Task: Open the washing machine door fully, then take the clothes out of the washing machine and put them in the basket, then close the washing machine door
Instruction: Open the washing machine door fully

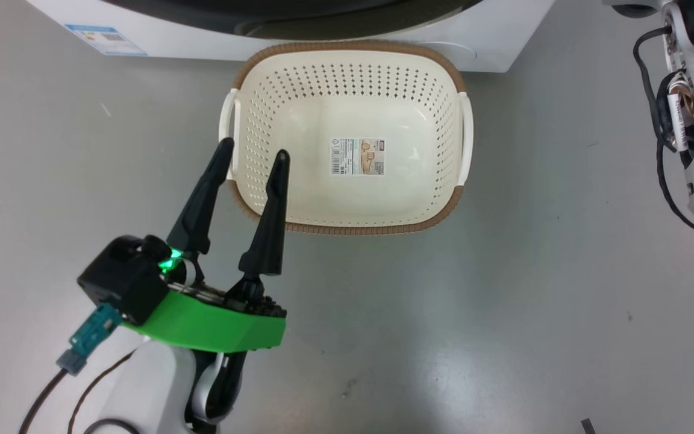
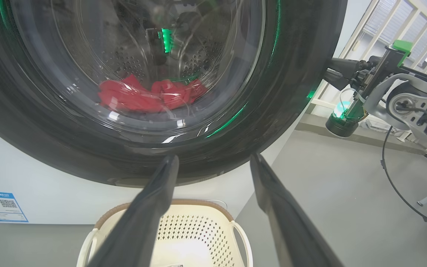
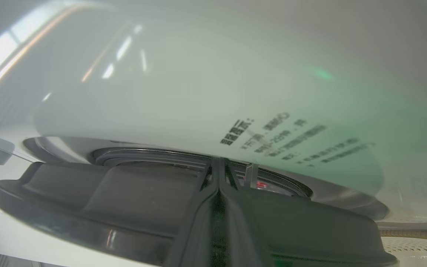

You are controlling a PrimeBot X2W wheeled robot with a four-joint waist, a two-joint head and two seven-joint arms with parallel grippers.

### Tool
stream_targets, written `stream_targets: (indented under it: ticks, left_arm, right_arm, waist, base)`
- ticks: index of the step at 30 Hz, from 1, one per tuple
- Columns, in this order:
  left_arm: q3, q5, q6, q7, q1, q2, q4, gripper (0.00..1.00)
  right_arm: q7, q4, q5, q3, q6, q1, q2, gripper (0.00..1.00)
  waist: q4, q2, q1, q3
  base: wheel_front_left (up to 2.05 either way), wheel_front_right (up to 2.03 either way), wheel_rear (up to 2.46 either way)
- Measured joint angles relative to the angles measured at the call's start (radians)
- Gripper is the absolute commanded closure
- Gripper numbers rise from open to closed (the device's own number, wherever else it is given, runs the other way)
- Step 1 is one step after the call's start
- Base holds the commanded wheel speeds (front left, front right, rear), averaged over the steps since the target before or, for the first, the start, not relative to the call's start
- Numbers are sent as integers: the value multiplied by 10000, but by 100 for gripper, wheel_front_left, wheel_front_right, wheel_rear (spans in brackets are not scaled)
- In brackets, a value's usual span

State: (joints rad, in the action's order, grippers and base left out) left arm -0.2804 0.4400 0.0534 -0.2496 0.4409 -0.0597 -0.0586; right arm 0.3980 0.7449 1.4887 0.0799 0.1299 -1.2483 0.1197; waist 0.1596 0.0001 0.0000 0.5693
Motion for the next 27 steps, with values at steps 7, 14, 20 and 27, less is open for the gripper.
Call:
stream_targets:
  ticks: [7, 14, 20, 27]
  left_arm:
    - [-6, 0, 15, -2, 123, 54, -199, 0]
    - [-12, 15, 90, -42, 152, 117, -314, 0]
    - [52, 8, 102, -44, 185, 138, -345, 0]
    - [140, -15, 174, -44, 187, 186, -428, 0]
  right_arm:
    - [228, 282, -21, 81, 0, -168, 98, 100]
    - [644, 439, 230, 10, -31, -236, 138, 100]
    - [880, 405, 245, 6, -46, -222, 201, 100]
    - [1068, 278, 430, -21, -46, 52, 165, 100]
  waist:
    - [144, 0, 0, 12]
    - [219, 0, 0, -2]
    - [243, 0, 0, -33]
    - [218, 0, 0, -259]
  base:
    - [0, 0, 0]
    - [0, 0, 0]
    - [0, 0, 0]
    - [0, 0, 0]
